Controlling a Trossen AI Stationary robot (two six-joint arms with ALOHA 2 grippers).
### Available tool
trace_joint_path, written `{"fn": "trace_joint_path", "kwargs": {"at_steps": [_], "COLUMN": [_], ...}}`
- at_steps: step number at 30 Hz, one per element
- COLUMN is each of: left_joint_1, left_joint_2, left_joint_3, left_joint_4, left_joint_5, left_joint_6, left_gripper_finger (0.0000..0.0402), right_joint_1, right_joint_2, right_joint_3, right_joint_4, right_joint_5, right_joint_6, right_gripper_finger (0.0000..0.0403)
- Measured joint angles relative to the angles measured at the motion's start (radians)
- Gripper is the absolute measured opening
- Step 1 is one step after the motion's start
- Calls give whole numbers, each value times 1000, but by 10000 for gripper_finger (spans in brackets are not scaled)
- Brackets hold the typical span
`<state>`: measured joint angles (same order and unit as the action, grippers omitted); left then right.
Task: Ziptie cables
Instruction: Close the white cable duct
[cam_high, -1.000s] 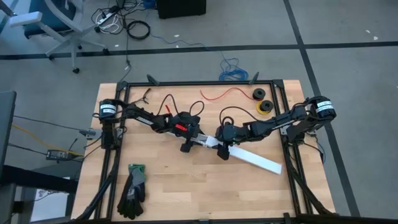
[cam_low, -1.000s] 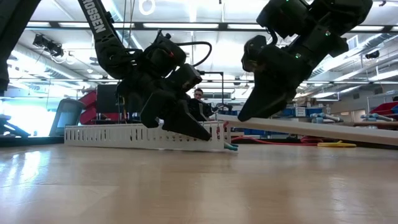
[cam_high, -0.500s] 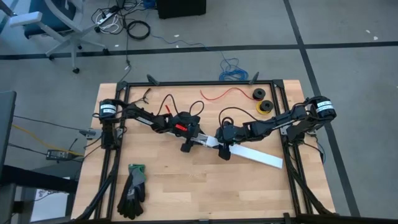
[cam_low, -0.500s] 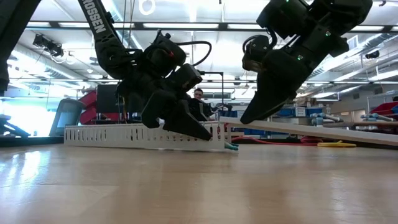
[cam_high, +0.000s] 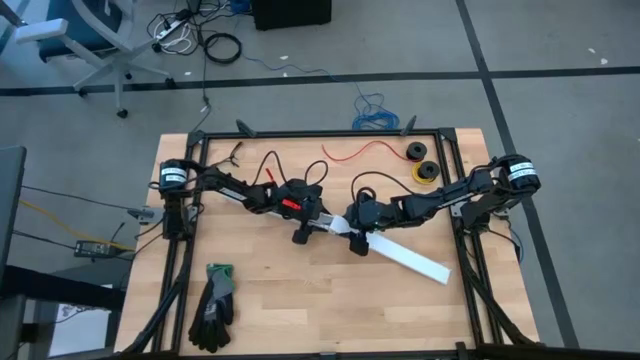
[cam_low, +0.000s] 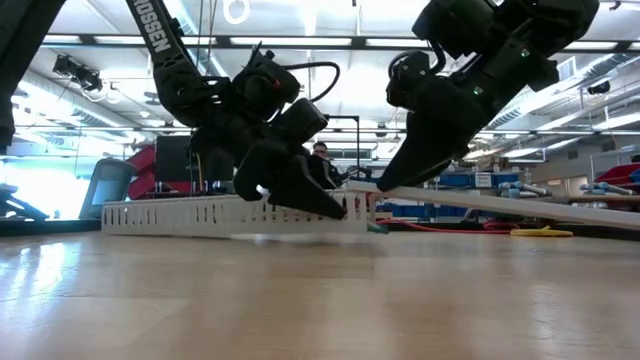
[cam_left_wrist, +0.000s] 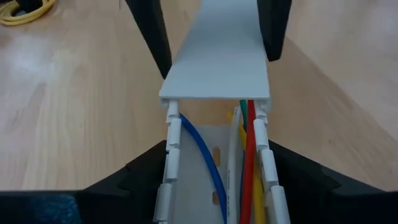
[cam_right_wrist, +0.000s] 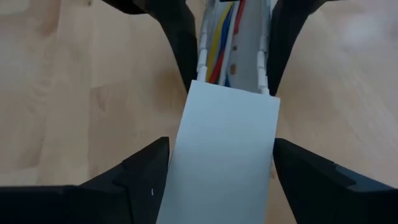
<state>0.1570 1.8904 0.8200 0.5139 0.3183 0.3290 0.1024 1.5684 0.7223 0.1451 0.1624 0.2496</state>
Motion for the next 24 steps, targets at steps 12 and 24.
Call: {"fn": "trace_joint_path", "kwargs": {"at_steps": [12, 24], "left_joint_1": [-1, -1], "left_joint_2": [0, 0], "left_joint_3": [0, -2], "left_joint_4": [-35, -33], "left_joint_5": [26, -16], "left_joint_6": [-21, -19], "left_gripper_finger": [250, 250], "right_joint_1": [0, 0], "right_joint_2": [0, 0], "right_joint_3": [0, 0], "right_joint_4": [-8, 47], "right_joint_5": [0, -33], "right_joint_6": [-62, -61], "right_gripper_finger": [271, 272]}}
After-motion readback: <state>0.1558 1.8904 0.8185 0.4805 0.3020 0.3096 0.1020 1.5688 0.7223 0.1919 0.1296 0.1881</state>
